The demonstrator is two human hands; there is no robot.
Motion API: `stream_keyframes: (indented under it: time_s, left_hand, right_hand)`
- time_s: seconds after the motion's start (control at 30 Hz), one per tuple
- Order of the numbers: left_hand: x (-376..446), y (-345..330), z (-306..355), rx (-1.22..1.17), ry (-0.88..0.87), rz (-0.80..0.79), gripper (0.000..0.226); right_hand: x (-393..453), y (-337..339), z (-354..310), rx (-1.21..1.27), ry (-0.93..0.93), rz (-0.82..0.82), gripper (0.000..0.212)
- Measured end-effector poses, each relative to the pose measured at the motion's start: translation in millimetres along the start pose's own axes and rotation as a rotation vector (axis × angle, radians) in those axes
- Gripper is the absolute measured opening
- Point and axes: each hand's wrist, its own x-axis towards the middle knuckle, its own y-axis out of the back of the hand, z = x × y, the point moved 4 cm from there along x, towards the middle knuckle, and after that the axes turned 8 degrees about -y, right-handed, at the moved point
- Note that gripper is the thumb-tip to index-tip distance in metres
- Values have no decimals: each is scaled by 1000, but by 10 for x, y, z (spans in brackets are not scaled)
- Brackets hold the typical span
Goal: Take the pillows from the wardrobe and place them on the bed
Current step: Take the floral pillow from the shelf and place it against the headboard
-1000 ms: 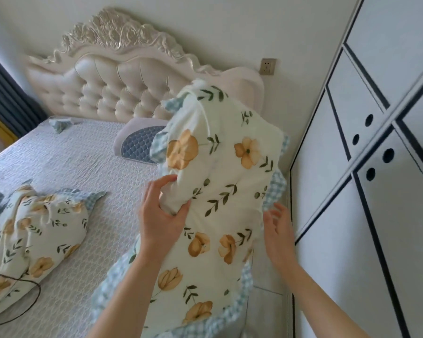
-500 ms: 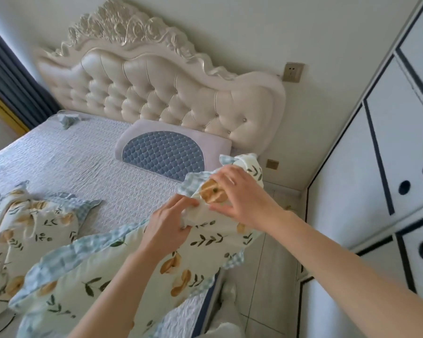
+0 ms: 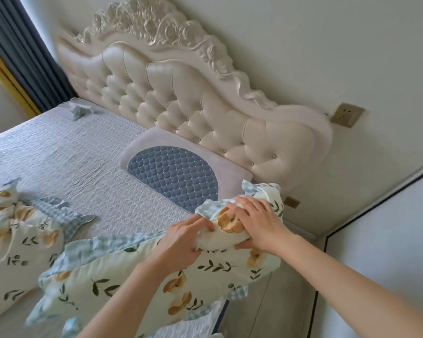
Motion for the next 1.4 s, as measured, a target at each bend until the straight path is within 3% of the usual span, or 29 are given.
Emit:
stream_keyframes:
  time_s: [0.3, 0.47, 0.7, 0.8, 0.87, 0.93, 1.0, 1.03, 1.17, 1.27, 1.4]
  left_hand:
    - [797, 16, -423, 87, -70, -125, 61]
    - [1271, 101, -713, 99, -49, -147, 62]
    - [2231, 449, -1237, 123, 20, -192, 56]
    - [2738, 702, -1526, 121, 41, -117, 56]
    - [3016, 871, -1723, 246, 41, 80, 51]
    - [3167, 985, -1963, 338, 176, 373, 45]
    - [3180, 887, -2219, 249, 421, 569, 41]
    - [3148, 735, -2341, 144, 563, 582, 40]
    - [2719, -347, -2830, -265, 1110, 388, 44]
    - [2361, -1000, -2985, -503, 1422, 327, 58]
    - [2189, -1485, -2958, -1050, 1613, 440, 69]
  right_hand:
    - [645, -181, 435, 130, -66, -42, 99]
    - [1156, -181, 660, 130, -30, 32, 93]
    - [2194, 68, 1072, 242, -6, -19, 87]
    - [2754, 319, 1266, 366, 13, -44, 85]
    - [3197, 426, 1396, 448, 9, -88, 85]
    - [3719, 316, 1551, 480, -34, -162, 87]
    - [4178, -57, 1720, 464, -126, -272, 90]
    - [4346, -308, 1799, 428, -184, -335, 88]
    - [4652, -1100, 1986, 254, -301, -457, 65]
    - [4683, -1427, 2057, 358, -360, -562, 78]
    - [4730, -1675, 2124, 562, -432, -596, 95]
